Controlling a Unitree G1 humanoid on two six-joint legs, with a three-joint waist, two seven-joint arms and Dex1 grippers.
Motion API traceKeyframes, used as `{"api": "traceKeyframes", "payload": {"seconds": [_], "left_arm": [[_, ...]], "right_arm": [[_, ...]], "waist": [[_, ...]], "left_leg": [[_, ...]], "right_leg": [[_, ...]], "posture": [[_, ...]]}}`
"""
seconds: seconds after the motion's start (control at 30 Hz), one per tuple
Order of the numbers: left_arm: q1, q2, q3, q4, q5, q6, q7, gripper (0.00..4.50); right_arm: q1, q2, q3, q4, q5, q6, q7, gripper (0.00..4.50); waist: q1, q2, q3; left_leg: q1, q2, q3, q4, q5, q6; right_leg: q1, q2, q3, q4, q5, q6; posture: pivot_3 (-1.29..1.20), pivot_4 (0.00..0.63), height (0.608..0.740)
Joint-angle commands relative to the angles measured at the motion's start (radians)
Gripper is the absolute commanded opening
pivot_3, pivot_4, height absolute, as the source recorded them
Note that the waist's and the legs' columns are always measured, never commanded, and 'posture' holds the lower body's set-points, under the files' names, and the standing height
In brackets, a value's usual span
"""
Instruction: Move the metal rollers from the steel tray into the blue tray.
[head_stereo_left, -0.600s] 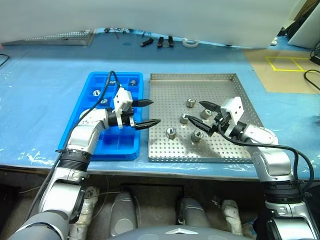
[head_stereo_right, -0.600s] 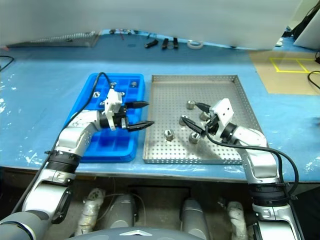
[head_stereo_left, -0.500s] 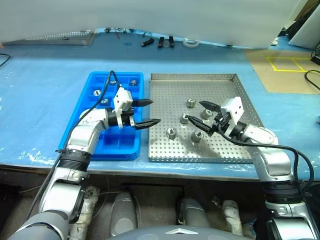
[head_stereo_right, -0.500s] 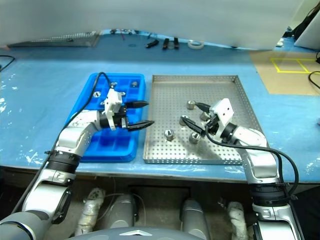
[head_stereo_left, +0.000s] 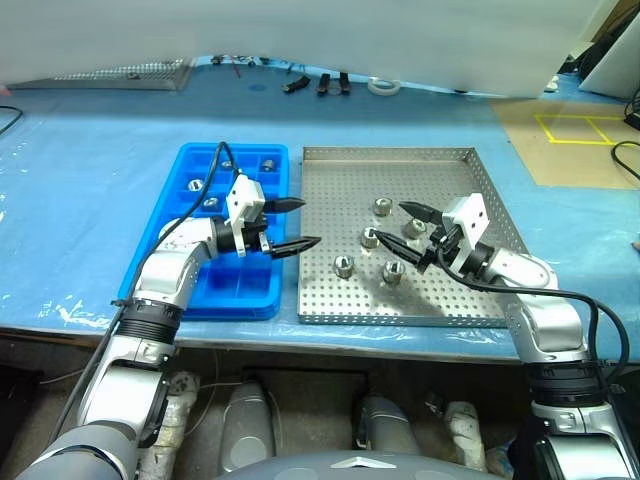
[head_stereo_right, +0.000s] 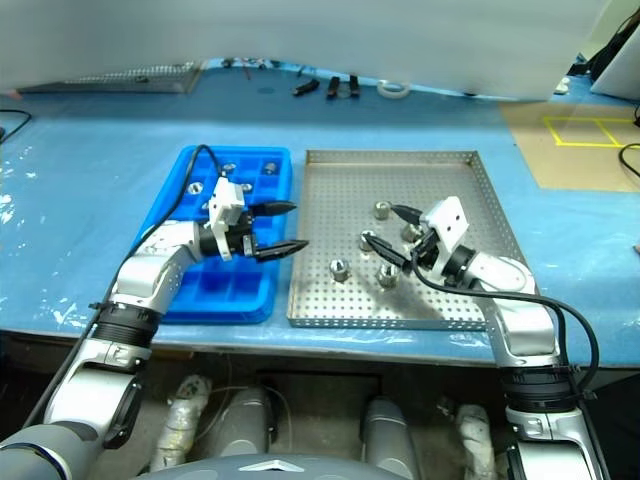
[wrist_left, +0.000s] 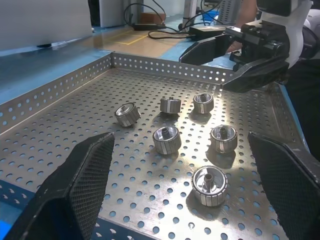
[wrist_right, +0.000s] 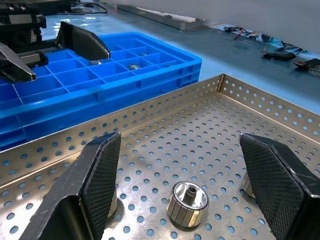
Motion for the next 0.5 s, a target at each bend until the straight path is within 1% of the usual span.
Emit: {"api": "traceKeyframes", "payload": {"seconds": [0.03,0.13,0.2,0.43,0.5], "left_arm": [[-0.063,-0.022,-0.001,-0.053,-0.026,0.045,0.011,4.5],[-0.127,-0.033,-0.038,-0.01,-0.004,0.064,-0.029,4.5],[-0.179,-0.036,-0.087,0.044,0.031,0.065,-0.077,4.5],[-0.33,-0.073,-0.256,0.288,0.181,0.007,-0.219,4.5],[-0.356,-0.082,-0.279,0.352,0.218,-0.023,-0.239,4.5]], "right_arm": [[0.005,-0.026,-0.049,-0.045,0.021,-0.003,-0.013,3.98],[0.029,-0.032,-0.065,-0.068,0.023,0.001,-0.034,3.98],[0.056,-0.033,-0.076,-0.095,0.026,0.006,-0.048,3.98],[0.191,-0.004,-0.098,-0.23,0.03,0.023,-0.132,3.98],[0.218,0.007,-0.097,-0.262,0.027,0.03,-0.159,3.98]], "waist": [[0.002,0.0,0.0],[0.004,0.0,0.0],[0.003,0.0,0.0],[-0.019,0.0,0.0],[-0.026,0.0,0.0]], "left_leg": [[0.0,0.0,0.0,0.0,0.0,0.0],[0.0,0.0,0.0,0.0,0.0,0.0],[-0.001,-0.001,0.001,0.0,0.0,0.0],[0.0,-0.001,0.002,-0.001,0.0,0.0],[0.0,-0.001,0.002,-0.001,0.0,0.0]], "right_leg": [[0.0,0.0,0.0,0.0,0.0,0.0],[0.0,0.0,0.0,0.0,0.0,0.0],[0.0,0.0,0.0,0.0,0.0,0.0],[0.0,0.0,0.001,-0.001,0.0,0.0],[0.0,0.0,0.001,-0.002,0.0,0.0]], "posture": [[-0.03,0.15,0.74],[-0.07,0.15,0.74],[-0.1,0.15,0.74],[-0.22,0.15,0.74],[-0.24,0.15,0.74]]}}
